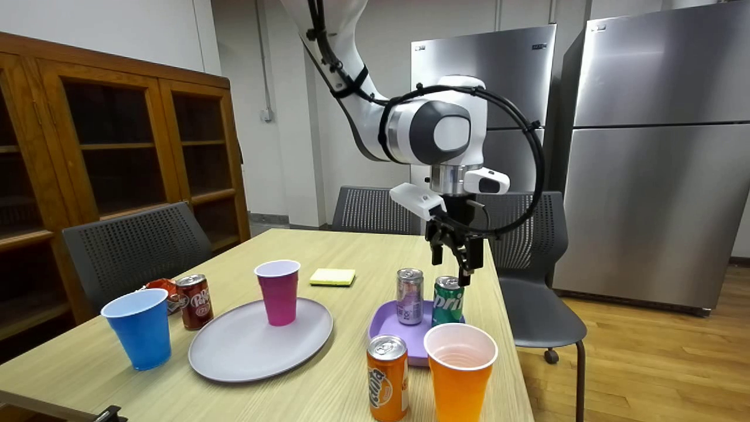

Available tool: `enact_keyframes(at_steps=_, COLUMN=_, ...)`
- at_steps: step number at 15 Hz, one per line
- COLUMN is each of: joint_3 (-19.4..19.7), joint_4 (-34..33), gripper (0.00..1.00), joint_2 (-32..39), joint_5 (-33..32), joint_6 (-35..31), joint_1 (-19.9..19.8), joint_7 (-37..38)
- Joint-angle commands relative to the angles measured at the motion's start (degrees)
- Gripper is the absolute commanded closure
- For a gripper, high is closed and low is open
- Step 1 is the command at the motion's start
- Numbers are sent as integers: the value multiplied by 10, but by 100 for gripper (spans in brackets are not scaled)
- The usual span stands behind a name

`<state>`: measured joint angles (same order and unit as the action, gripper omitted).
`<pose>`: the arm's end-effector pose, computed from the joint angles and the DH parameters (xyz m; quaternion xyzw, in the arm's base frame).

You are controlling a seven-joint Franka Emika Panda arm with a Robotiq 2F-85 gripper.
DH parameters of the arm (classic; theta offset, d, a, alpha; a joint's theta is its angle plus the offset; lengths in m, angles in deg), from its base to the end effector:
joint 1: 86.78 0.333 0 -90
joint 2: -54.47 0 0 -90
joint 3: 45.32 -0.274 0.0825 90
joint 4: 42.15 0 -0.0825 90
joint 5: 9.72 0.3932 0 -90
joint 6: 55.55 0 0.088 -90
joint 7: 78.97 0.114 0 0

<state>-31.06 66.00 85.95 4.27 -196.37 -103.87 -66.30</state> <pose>0.5342 -0.3224 0.1752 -0.8965 0.4423 -0.0250 0.0109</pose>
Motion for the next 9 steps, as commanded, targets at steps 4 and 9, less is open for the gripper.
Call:
enact_keyframes(at_steps=4, joint_3=-6, joint_4=113, gripper=0, joint_2=-122, joint_5=12, joint_6=-6, joint_1=-11, joint_7=-37)
enact_keyframes(at_steps=9, joint_3=3, joint_4=193, gripper=0, joint_2=-202, joint_5=4, joint_6=-10, joint_1=-5, joint_7=-53)
